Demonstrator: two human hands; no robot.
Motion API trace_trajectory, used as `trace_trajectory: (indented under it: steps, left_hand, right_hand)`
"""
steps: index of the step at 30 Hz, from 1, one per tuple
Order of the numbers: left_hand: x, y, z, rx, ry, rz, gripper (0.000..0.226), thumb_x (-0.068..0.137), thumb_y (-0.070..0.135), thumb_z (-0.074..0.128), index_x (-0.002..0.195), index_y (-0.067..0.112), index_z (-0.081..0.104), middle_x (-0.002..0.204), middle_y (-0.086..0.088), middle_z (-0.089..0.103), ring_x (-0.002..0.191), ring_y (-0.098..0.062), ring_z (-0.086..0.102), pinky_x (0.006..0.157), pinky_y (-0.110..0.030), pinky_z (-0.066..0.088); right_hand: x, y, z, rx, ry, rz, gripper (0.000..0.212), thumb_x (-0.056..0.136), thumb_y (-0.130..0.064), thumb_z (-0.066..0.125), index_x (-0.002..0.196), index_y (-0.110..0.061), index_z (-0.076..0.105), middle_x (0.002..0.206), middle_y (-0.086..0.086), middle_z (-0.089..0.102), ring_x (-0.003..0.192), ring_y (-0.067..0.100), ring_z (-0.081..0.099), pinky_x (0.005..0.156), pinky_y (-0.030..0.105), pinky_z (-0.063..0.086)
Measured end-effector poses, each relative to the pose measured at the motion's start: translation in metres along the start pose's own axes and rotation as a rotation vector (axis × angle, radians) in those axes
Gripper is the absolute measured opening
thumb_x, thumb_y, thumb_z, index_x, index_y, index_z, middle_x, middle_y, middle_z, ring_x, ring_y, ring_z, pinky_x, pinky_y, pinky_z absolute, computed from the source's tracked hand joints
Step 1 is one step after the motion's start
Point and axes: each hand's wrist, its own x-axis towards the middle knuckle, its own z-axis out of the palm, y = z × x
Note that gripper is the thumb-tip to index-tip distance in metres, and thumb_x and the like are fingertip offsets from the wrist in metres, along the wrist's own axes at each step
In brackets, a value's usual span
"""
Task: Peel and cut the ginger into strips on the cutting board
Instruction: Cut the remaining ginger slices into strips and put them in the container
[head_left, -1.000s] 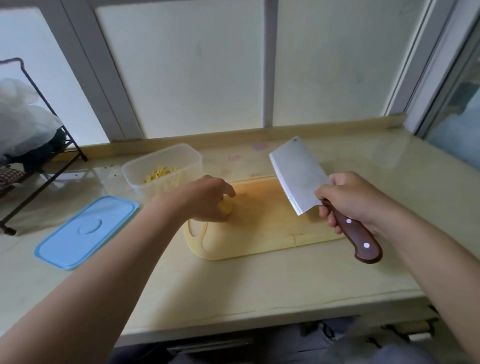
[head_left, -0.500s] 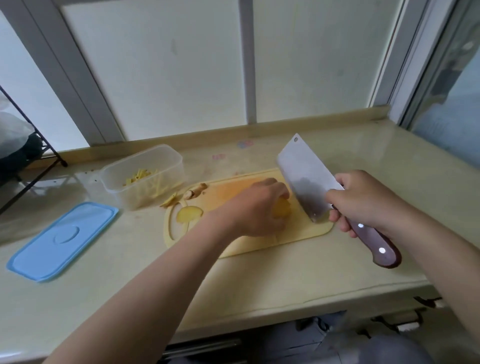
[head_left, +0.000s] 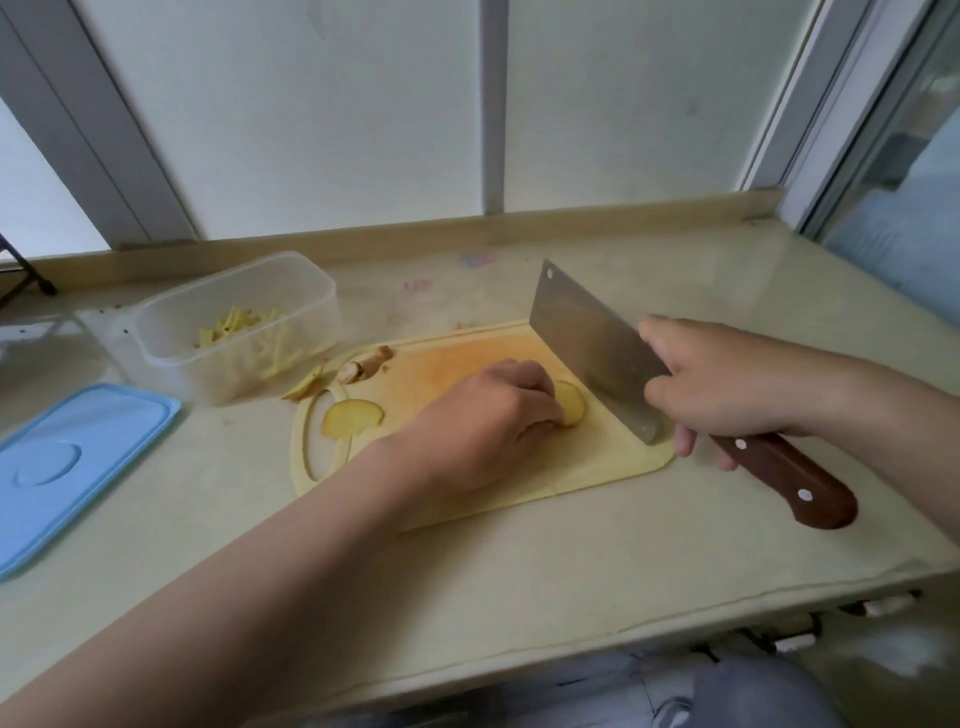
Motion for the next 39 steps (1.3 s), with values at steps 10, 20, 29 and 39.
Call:
trace_trajectory:
  steps: [10,20,29,39]
  left_hand:
    - [0.010,-0.010,0.022,-0.018,0.106,0.075,0.023,0.094,0.016,0.053,0.086,0.008,0.073,0.092,-0.008,0.066,0.084,-0.031,0.059,0.068,-0.042,0.051]
    - [0.007,-0.015,0.024,-0.100,0.126,0.016,0.023,0.092,0.016,0.056,0.088,0.009,0.077,0.096,-0.007,0.064,0.081,-0.028,0.060,0.069,-0.037,0.050]
    - [0.006,-0.012,0.023,-0.114,0.153,0.003,0.022,0.091,0.016,0.058,0.083,0.009,0.076,0.092,-0.007,0.065,0.078,-0.026,0.061,0.068,-0.035,0.050]
    - [0.008,-0.013,0.023,-0.087,0.161,0.019,0.021,0.088,0.017,0.058,0.078,0.010,0.076,0.086,-0.005,0.065,0.074,-0.025,0.062,0.061,-0.036,0.050]
  right_hand:
    - [-0.008,-0.005,0.019,0.077,0.189,0.011,0.060,0.097,-0.007,0.043,0.150,-0.034,0.034,0.071,0.014,0.067,0.040,0.018,0.064,0.039,0.025,0.048]
    - [-0.021,-0.016,0.025,-0.064,0.122,0.038,0.102,0.104,-0.017,0.050,0.141,-0.075,-0.025,0.074,0.007,0.074,0.051,0.024,0.071,0.051,0.040,0.063]
    - [-0.021,-0.023,0.015,-0.098,0.019,0.015,0.100,0.104,-0.012,0.045,0.137,-0.083,-0.018,0.097,-0.005,0.058,0.052,0.024,0.072,0.049,0.039,0.062]
    - [0.011,-0.025,0.006,-0.012,0.025,0.001,0.104,0.098,-0.003,0.047,0.148,-0.075,-0.007,0.072,0.012,0.072,0.042,0.020,0.061,0.043,0.031,0.051]
